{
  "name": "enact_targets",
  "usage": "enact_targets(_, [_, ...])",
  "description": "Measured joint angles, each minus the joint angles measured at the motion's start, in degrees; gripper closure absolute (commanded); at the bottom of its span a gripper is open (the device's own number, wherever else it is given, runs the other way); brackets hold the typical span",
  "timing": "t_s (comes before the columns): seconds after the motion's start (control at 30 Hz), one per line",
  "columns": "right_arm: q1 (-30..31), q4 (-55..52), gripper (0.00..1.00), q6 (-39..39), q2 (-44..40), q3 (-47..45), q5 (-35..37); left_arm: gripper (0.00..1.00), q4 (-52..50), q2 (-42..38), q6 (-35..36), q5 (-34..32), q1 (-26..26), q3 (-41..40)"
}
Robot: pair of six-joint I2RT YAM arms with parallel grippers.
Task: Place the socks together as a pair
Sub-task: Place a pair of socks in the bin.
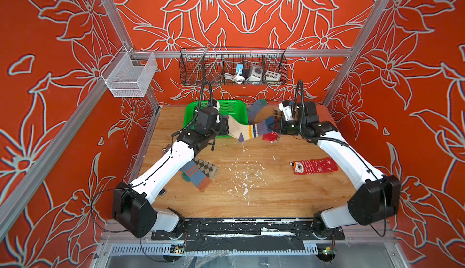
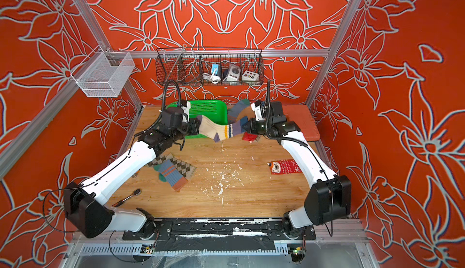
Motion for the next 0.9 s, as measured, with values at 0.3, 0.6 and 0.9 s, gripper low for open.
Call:
enact_targets(0.3, [4.7, -3.5, 1.0, 0.2, 29.2, 41.0, -4.2, 1.0, -4.9, 13.2, 5.7, -1.8, 10.0, 16.6])
enact_targets(0.6, [7.0, -9.9, 1.0, -0.1, 56.2, 72.4, -2.8, 1.0, -5.6, 26.7, 8.4, -1.7, 19.2, 20.0])
enact_targets(0.9, [6.7, -3.1, 1.0, 0.3, 55.9, 69.4, -2.5, 1.0, -5.9, 38.0, 9.9, -4.2, 19.7, 23.7])
